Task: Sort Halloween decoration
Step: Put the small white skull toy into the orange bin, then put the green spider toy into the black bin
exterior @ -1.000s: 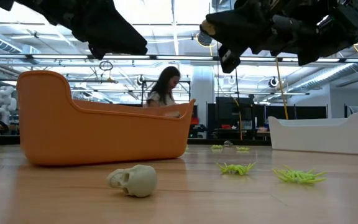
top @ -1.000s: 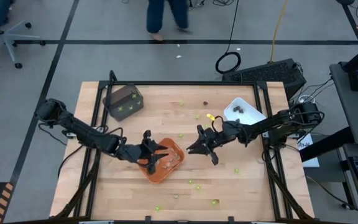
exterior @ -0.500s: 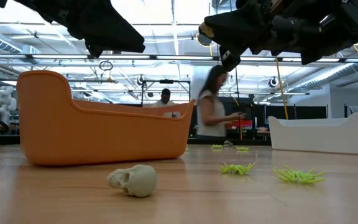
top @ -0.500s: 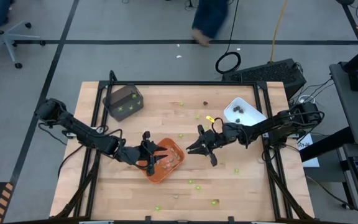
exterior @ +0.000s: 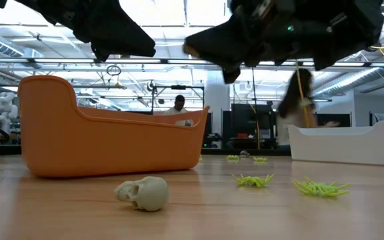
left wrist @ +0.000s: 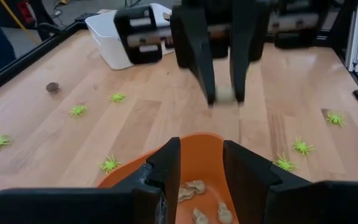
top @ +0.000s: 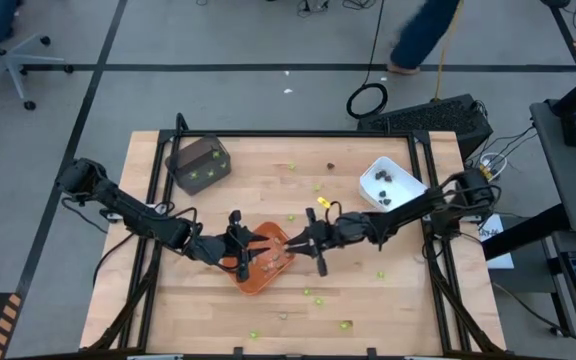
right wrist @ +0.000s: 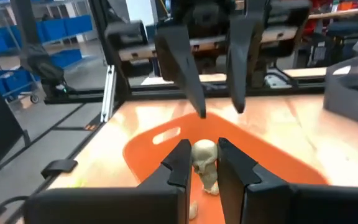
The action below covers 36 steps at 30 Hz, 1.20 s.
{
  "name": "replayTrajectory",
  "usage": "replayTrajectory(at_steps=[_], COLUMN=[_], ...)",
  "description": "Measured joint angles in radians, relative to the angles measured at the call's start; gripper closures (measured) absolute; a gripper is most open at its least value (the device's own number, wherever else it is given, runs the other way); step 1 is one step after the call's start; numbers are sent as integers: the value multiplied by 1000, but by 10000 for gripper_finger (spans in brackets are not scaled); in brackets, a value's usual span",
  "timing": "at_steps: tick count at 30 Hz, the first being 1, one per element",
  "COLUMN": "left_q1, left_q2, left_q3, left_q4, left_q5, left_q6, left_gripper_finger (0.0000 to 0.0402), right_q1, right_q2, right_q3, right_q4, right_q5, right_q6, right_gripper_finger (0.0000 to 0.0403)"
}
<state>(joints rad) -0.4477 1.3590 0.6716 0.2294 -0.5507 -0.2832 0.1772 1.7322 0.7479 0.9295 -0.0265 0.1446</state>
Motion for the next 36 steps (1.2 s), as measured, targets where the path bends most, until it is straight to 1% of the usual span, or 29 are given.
replayTrajectory(at_steps=[6, 9, 11, 15, 19, 22, 25, 29, 32, 36], left_q1=[0, 0, 0, 0, 0, -8, -30, -83, -140, -221], left_q2=[0, 0, 0, 0, 0, 0, 0, 0, 14, 64], left_q3=[0, 0, 0, 0, 0, 0, 0, 14, 48, 128], left_q4=[-3, -3, -3, -3, -3, 4, 11, 16, 16, -2], left_q5=[0, 0, 0, 0, 0, -4, -5, -7, -7, 3], left_q6=[0, 0, 0, 0, 0, 0, 1, 12, 45, 111], left_gripper_finger=[283, 283, 283, 283, 283, 283, 283, 283, 283, 283], right_q1=[0, 0, 0, -1, 0, 3, 33, 110, 176, 252], right_q2=[114, 152, 166, 163, 127, 79, 11, -65, -94, -94], right_q3=[64, 82, 92, 105, 106, 107, 107, 107, 107, 106], right_q4=[-3, -8, -27, -60, -69, -130, -219, -334, -402, -472], right_q5=[5, 54, 81, 86, 85, 81, 81, 77, 77, 77], right_q6=[-10, 2, 4, 1, -4, -12, -40, -100, -128, -128], right_gripper_finger=[373, 360, 339, 284, 235, 214, 206, 208, 214, 219])
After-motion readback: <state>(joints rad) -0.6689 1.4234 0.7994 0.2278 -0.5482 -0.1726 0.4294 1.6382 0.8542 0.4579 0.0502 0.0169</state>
